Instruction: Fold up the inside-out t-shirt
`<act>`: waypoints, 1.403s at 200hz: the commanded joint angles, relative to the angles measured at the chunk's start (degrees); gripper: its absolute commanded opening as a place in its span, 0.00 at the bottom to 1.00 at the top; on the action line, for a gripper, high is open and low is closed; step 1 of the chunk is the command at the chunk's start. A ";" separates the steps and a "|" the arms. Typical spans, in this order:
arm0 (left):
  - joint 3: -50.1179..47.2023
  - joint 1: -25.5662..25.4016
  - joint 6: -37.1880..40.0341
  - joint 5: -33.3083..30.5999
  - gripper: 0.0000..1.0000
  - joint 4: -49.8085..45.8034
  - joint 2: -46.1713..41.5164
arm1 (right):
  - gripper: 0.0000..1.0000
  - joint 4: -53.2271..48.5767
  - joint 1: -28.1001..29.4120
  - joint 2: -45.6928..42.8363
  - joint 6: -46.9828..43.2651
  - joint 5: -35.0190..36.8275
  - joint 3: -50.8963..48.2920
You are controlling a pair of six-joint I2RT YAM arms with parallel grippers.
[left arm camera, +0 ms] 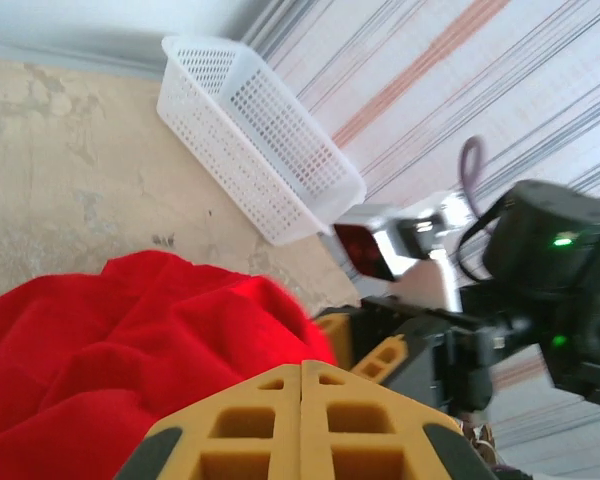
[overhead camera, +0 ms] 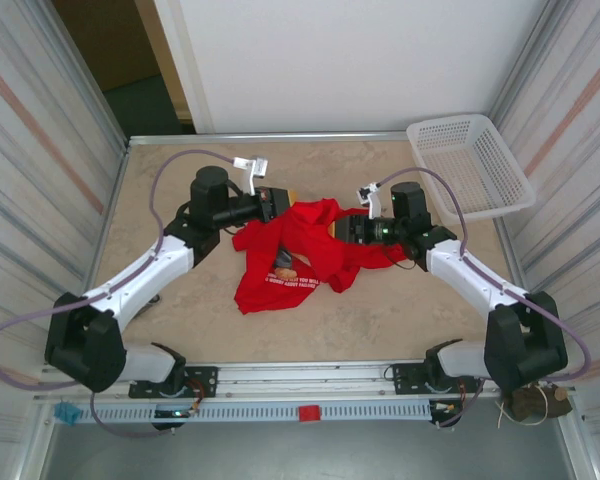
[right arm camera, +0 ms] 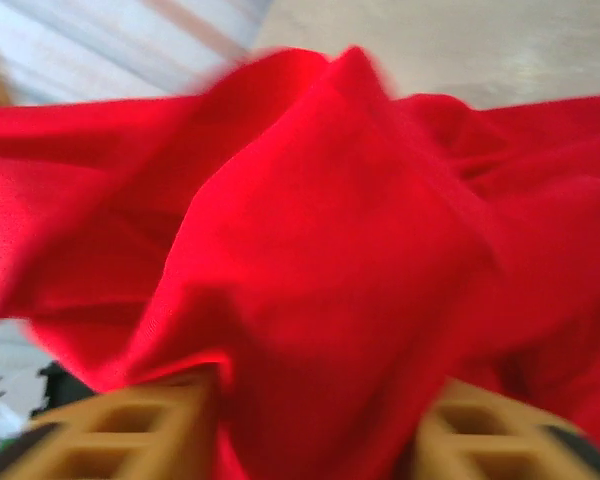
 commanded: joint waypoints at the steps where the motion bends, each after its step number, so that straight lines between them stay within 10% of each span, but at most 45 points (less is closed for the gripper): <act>1: -1.69 -0.08 0.28 -4.51 0.00 -0.34 -2.93 | 0.59 -0.83 -0.21 -0.08 1.85 5.54 -0.05; 51: -5.49 -0.58 2.31 -5.44 0.00 1.20 -6.33 | 0.69 -6.11 2.89 -7.67 3.13 13.76 1.98; 141: -5.56 -1.37 2.71 -5.04 0.00 0.89 -6.86 | 0.54 3.96 13.10 2.52 9.37 9.46 10.03; 216: -5.99 -1.81 2.72 -4.69 0.00 1.10 -6.86 | 0.33 4.25 13.22 2.95 9.35 10.05 11.56; 245: -6.11 -1.81 2.53 -4.34 0.00 1.68 -6.68 | 0.00 3.76 11.42 1.63 9.33 8.89 11.73; 280: -5.89 -1.81 2.91 -4.51 0.00 1.46 -6.51 | 0.00 0.09 9.01 -1.94 7.75 7.95 14.43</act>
